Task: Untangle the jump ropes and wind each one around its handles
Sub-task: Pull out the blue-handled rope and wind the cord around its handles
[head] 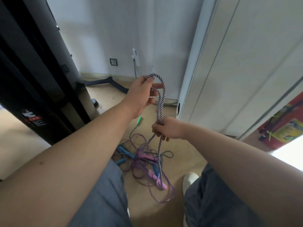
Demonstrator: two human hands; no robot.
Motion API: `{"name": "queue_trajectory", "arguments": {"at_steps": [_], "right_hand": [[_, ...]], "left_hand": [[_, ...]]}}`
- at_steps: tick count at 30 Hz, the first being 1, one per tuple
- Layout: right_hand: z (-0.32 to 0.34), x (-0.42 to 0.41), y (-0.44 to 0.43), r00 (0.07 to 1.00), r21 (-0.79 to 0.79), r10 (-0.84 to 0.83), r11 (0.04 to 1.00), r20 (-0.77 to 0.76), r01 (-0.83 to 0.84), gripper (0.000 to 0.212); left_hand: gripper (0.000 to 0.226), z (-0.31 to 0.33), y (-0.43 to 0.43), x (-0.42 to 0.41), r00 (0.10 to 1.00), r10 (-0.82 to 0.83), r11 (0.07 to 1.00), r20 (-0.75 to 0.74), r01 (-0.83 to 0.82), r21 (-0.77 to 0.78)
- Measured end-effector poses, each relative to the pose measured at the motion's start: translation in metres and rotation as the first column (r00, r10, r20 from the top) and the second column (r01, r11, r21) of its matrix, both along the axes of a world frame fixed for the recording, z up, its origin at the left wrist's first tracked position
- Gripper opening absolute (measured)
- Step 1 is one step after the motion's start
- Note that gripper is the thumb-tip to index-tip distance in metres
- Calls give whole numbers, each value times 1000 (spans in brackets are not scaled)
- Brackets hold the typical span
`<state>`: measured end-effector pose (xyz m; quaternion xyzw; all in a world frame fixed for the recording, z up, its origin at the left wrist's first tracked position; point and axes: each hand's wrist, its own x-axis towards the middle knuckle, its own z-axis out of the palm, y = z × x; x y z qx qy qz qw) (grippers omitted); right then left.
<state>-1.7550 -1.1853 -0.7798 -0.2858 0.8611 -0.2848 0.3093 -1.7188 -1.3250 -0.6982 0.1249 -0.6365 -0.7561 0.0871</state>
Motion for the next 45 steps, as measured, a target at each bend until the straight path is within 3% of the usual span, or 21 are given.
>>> {"name": "queue_trajectory", "arguments": {"at_steps": [3, 5, 7, 9, 12, 14, 15, 16, 18, 19, 20, 21, 23, 25, 29, 32, 34, 37, 40, 42, 45], "right_hand": [[16, -12, -2, 995, -78, -87, 993, 42, 90, 42], [29, -23, -3, 981, -216, -171, 958, 95, 188, 37], [38, -36, -5, 955, -355, -243, 889, 170, 289, 34], [37, -46, -6, 922, -445, -318, 809, 219, 384, 34], [25, -54, -7, 840, -491, -386, 685, 382, 538, 34], [22, -59, -6, 734, -480, -282, 605, 618, 636, 34], [22, -62, -5, 730, -463, -265, 627, 630, 627, 34], [22, -67, -2, 798, -435, -297, 712, 524, 551, 35], [19, -78, 6, 975, -180, -217, 962, -49, 205, 35], [17, -80, 10, 959, 53, -11, 998, -282, 27, 33], [15, -81, 14, 934, 251, 159, 965, -321, -78, 35], [11, -81, 19, 937, 381, 252, 913, -241, -148, 45], [6, -82, 24, 968, 497, 253, 840, -5, -217, 49], [2, -86, 23, 967, 565, 255, 798, -2, -210, 41], [-12, -92, 16, 961, 455, 175, 889, -212, -61, 46], [-14, -93, 9, 938, 271, 111, 962, -328, -19, 41], [-12, -95, 8, 916, 246, 69, 969, -396, 33, 30], [-6, -97, 12, 940, 179, -93, 971, -328, 159, 26], [-2, -103, 21, 935, 88, -229, 961, -270, 261, 26], [-2, -107, 29, 934, 71, -294, 947, -201, 313, 26], [-7, -108, 37, 951, 107, -252, 956, -181, 274, 27]], "left_hand": [[44, -17, -12, 1, 939, -87, 932, 333, 195, -304], [68, -37, -14, 5, 840, -207, 876, 501, 387, -288], [82, -55, -10, 5, 763, -312, 804, 567, 530, -270], [72, -70, -5, -1, 724, -369, 688, 583, 634, -352], [30, -91, -2, -13, 726, -366, 463, 582, 685, -562], [30, -104, -9, -20, 680, -339, 373, 650, 731, -571], [29, -110, -15, -23, 638, -320, 318, 701, 769, -555], [26, -114, -23, -25, 592, -299, 248, 749, 806, -538], [23, -122, -39, -30, 539, -241, 156, 807, 842, -516], [24, -123, -44, -34, 537, -216, 162, 816, 844, -512], [25, -123, -48, -38, 555, -196, 183, 809, 831, -526], [27, -120, -50, -42, 592, -182, 209, 785, 804, -557], [30, -114, -49, -49, 703, -182, 295, 687, 706, -644], [31, -106, -42, -56, 814, -193, 395, 548, 576, -716], [28, -93, -24, -65, 925, -195, 448, 325, 379, -810], [25, -91, -19, -67, 921, -253, 404, 295, 378, -833], [23, -93, -16, -68, 905, -295, 390, 307, 407, -826], [21, -93, -16, -69, 865, -295, 366, 406, 495, -788], [25, -103, -32, -65, 722, -212, 259, 659, 692, -674], [29, -109, -37, -61, 682, -176, 317, 710, 722, -615], [29, -106, -25, -62, 798, -189, 565, 572, 565, -601]]}}
